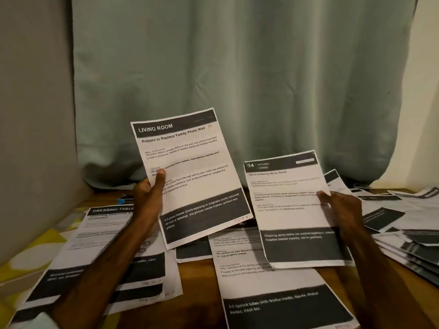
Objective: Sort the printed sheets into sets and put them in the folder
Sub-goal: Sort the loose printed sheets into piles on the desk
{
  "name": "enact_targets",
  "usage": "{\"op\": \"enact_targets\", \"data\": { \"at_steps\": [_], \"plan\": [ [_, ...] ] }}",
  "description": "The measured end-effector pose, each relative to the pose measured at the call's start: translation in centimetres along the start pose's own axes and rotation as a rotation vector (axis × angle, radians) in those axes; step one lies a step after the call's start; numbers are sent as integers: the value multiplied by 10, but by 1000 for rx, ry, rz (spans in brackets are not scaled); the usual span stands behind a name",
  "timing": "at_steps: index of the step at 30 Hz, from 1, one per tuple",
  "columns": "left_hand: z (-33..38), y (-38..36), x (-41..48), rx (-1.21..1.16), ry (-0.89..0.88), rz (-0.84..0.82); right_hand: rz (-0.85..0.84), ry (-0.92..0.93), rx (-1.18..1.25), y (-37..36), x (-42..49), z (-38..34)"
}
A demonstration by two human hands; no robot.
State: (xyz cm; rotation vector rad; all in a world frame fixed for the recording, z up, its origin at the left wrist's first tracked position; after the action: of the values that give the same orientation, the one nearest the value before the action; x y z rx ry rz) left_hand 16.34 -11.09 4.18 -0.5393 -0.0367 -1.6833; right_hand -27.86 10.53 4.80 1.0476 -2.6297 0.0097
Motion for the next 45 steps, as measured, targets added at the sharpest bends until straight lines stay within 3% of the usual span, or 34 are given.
{"op": "enact_targets", "data": {
  "at_steps": [10,20,29,30,33,36,38,40,43,45],
  "plan": [
    [1,-2,-1,49,19,-24,-281,-130,-197,-25,-20,14],
    [-8,-3,-4,-123,127,-17,-421,-246,-484,-13,-63,14],
    [-29,5,0,-80,261,22,-383,-3,-1091,-49,-67,26],
    [-28,4,0,-63,264,16,-347,46,-1013,-52,-64,21],
    [-16,-7,-3,50,246,-92,-323,159,-473,-71,-66,-7],
    [-10,-36,-18,51,263,-285,-512,13,-59,-112,-74,-25],
    [-10,-50,-27,48,260,-378,-746,-80,4,-149,-90,-33],
    [-11,-56,-32,28,260,-438,-859,-57,-15,-171,-97,-36],
    [-9,-46,-24,96,241,-424,-800,-137,88,-184,-88,-23],
    [-2,-22,-10,442,120,-340,-743,-172,52,-194,-85,-21]
  ]
}}
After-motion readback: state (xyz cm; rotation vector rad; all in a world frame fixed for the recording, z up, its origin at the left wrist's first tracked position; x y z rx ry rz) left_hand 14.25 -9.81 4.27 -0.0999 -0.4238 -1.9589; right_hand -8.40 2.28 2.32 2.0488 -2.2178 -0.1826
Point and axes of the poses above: each hand's wrist, its own x-axis towards the middle knuckle, its own y-axis out of the back of the hand, z = x × y, the point moved 9 cm from there along x, towards the middle knuckle, and after that the axes turned 10 degrees about -z, right-handed, at the moved point
